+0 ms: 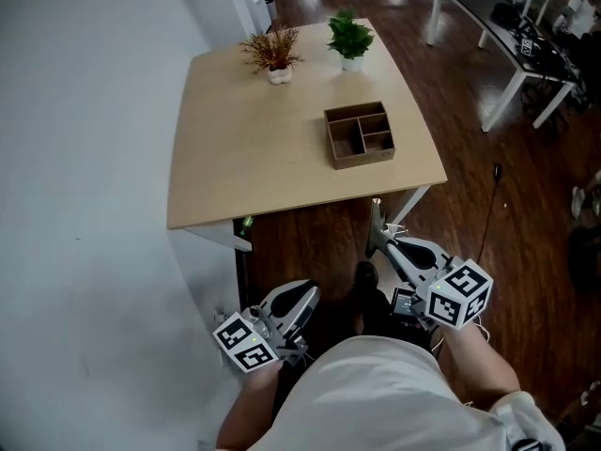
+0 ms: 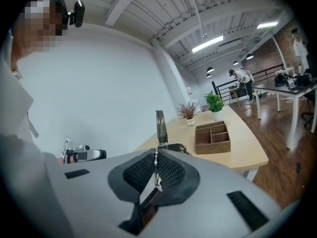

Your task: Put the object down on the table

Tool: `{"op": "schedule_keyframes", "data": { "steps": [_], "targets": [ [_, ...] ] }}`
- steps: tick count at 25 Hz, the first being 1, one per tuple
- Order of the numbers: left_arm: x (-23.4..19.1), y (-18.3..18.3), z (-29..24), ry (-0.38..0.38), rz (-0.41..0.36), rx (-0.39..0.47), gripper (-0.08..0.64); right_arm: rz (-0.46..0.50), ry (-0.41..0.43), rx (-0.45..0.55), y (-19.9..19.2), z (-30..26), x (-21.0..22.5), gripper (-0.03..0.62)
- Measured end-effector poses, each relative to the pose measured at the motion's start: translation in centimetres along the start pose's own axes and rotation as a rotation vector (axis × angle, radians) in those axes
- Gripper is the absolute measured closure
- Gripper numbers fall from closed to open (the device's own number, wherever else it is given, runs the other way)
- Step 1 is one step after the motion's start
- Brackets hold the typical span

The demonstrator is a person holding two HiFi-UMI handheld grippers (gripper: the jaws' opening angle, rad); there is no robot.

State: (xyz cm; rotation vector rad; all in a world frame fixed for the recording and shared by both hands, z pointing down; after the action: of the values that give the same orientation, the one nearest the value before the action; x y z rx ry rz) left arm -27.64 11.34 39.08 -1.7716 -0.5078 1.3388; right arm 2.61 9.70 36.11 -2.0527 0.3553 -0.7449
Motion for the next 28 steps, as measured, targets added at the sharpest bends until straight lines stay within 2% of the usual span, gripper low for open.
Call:
{"op": "schedule_keyframes", "data": {
  "steps": [7,15,28],
  "targets": [
    [-2.3,2.9,-3.5,0.013,-0.014,0.009,0.558,0.011,0.042,0.017,3.4,-2.8,3.6,0.583],
    [-6.0,6.5,-9.9,0.018,-0.016,-0.017,0.558,-0.01,0.046,0.016,6.5,-4.9,10.0,0.583],
    [-9.4,8.5,-16.6,0.091,0.012,-0.03,0.558,-0.018,0.081,-0.023,8.9,-6.9,17.7,0.583]
  ]
}}
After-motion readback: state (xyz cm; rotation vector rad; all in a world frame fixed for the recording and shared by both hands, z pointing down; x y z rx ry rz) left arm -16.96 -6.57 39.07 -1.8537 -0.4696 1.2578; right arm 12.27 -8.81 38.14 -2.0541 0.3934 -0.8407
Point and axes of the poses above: the fingertips, and each gripper's own axes: z backward along the fingers, x to its right, y out of its top, the point moved 10 cm from there along z, backward along the fingers, and after that the axes turned 7 degrees about -x, right-handed, at the moved point
